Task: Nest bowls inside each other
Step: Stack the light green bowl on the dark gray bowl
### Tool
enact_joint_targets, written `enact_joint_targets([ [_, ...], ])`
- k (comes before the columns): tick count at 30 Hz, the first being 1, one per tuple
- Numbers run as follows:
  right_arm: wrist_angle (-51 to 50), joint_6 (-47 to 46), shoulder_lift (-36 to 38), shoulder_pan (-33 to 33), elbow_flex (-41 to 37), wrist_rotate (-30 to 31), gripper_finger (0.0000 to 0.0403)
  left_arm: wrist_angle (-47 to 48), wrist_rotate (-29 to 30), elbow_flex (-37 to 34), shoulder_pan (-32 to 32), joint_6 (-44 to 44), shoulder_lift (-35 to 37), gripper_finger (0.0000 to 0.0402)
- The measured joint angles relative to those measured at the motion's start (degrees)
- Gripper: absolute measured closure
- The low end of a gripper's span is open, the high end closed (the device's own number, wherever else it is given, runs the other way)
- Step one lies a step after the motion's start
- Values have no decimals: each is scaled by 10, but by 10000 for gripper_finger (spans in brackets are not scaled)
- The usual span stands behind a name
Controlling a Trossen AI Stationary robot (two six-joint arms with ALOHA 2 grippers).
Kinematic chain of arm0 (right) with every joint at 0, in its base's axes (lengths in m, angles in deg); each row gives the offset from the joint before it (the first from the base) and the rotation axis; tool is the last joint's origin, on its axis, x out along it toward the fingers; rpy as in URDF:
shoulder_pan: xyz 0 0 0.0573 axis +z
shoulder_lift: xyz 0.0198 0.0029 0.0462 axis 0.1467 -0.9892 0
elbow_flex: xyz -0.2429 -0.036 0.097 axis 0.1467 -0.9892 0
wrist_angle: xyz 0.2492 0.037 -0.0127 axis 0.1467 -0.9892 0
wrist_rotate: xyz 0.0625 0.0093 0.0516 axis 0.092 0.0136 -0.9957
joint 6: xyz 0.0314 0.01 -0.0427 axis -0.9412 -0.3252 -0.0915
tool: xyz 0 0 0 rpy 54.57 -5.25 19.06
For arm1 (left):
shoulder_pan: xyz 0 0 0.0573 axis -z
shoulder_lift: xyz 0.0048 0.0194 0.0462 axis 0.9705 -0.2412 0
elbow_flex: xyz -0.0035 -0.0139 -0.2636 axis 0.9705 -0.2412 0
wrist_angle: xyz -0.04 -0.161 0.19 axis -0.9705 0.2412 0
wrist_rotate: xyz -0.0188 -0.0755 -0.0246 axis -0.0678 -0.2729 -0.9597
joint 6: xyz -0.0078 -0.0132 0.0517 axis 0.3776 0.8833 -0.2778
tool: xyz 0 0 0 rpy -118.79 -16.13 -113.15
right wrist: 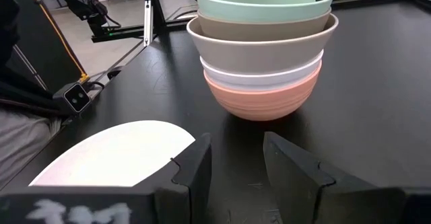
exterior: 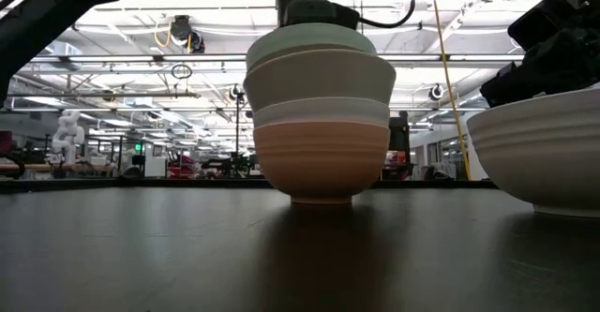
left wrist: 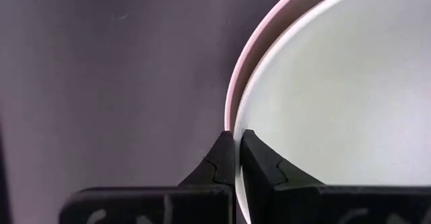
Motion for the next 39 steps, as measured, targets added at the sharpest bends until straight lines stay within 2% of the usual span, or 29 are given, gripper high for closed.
enact_joint_targets([
  [6,0,-4,0,0,0,0,277,-19,-21,0,5,-7,0,397],
  [10,0,-4,0,0,0,0,277,-47,-25,0,33,-13,0,396],
  [20,0,-2,0,0,0,0,277,-104,29,-1,88,-23,-2,396],
  [39,0,-4,0,0,0,0,277,-59,78,0,121,23,-2,396],
])
